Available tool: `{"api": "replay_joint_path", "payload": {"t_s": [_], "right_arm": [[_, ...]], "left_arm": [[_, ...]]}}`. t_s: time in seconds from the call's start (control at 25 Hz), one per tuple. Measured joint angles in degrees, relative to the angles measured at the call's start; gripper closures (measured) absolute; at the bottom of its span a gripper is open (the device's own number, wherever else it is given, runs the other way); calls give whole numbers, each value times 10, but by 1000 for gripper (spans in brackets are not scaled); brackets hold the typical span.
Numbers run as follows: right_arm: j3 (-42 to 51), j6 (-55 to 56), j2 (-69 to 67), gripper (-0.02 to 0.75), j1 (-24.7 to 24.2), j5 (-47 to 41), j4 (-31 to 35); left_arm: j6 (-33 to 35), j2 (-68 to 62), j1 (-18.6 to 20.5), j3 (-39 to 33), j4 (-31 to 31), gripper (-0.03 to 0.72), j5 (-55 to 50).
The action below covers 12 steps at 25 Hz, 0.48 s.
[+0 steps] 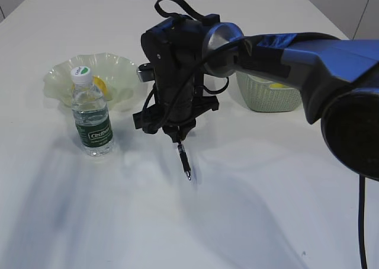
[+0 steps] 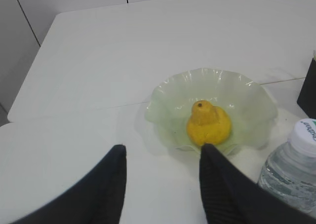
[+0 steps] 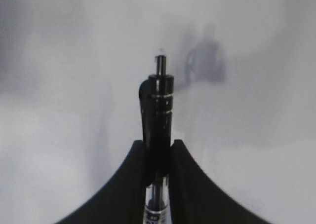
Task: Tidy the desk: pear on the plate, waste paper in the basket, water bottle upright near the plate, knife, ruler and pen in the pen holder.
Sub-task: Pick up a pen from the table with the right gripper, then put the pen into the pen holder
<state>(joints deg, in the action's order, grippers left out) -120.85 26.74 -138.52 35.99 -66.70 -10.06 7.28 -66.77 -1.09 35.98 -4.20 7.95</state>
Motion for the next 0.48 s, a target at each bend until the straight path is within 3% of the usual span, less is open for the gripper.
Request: {"api": "replay_joint_path", "payload": {"t_s": [0.48], "right_arm": [[0, -31, 24, 667, 0, 6, -1]], "left_arm": [[0, 0, 0, 0, 0, 347, 0]]}}
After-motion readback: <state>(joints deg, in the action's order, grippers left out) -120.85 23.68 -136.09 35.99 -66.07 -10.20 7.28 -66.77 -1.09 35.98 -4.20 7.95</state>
